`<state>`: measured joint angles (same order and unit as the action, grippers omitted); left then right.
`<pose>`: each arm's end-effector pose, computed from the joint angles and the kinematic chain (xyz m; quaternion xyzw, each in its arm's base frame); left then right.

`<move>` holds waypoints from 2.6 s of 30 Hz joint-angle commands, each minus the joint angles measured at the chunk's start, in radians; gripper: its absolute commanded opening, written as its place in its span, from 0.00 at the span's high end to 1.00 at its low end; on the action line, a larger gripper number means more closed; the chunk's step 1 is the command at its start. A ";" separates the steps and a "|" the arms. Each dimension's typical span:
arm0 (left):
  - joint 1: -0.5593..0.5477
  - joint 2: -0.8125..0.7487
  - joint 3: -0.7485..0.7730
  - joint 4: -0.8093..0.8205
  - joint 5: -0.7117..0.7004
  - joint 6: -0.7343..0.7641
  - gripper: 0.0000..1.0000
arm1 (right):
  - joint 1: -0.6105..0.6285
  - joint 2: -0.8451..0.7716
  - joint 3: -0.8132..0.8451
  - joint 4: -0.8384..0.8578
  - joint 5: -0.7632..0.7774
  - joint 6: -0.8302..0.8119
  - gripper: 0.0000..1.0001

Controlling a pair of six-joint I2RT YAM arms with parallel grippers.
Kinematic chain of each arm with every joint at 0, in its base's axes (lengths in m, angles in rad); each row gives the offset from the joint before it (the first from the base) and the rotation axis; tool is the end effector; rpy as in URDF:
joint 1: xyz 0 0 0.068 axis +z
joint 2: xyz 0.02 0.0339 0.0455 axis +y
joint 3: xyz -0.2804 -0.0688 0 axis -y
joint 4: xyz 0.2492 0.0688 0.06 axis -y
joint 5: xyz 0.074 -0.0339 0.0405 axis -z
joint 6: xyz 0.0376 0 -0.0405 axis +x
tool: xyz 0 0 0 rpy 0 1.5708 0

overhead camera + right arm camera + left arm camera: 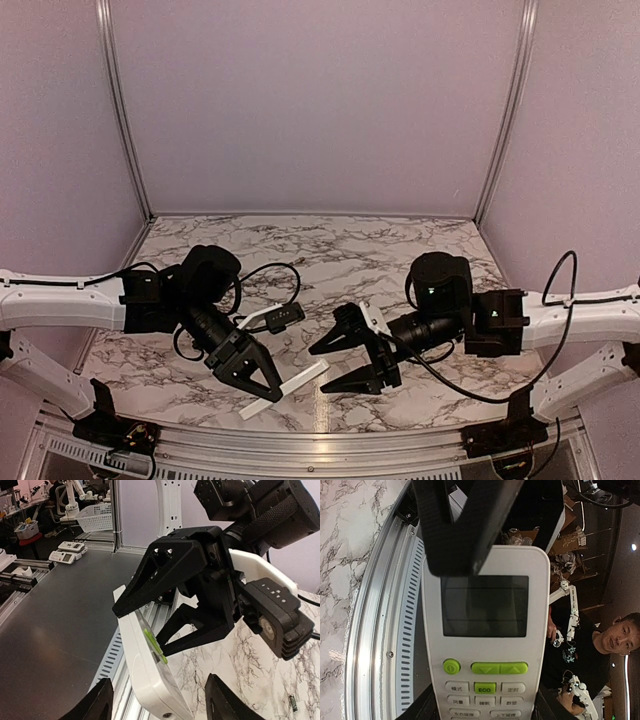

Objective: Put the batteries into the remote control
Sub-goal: Pass from the left arm to the right, then pass from the right arm to the left, then pass from the left arm to the right

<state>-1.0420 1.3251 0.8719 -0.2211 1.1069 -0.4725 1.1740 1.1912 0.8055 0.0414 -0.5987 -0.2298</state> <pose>0.1087 -0.2527 0.2736 -0.4340 -0.6718 0.5975 0.0575 0.0842 0.2558 0.3003 -0.6341 0.4871 0.4649 0.3801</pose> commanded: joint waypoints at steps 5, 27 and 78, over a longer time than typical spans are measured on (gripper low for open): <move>-0.007 -0.016 -0.006 0.071 0.056 -0.019 0.59 | 0.048 0.049 0.081 -0.085 -0.003 -0.046 0.60; 0.092 -0.211 0.039 -0.037 -0.503 0.104 0.01 | -0.108 0.012 -0.019 0.000 -0.073 0.158 1.00; 0.082 0.103 -0.048 0.740 -0.507 -0.096 0.96 | -0.494 0.018 -0.187 0.520 -0.274 0.807 0.06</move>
<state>-0.9668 1.3937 0.7956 0.3813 0.6140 -0.5339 0.6884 1.1961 0.6289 0.4152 -0.9039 0.4782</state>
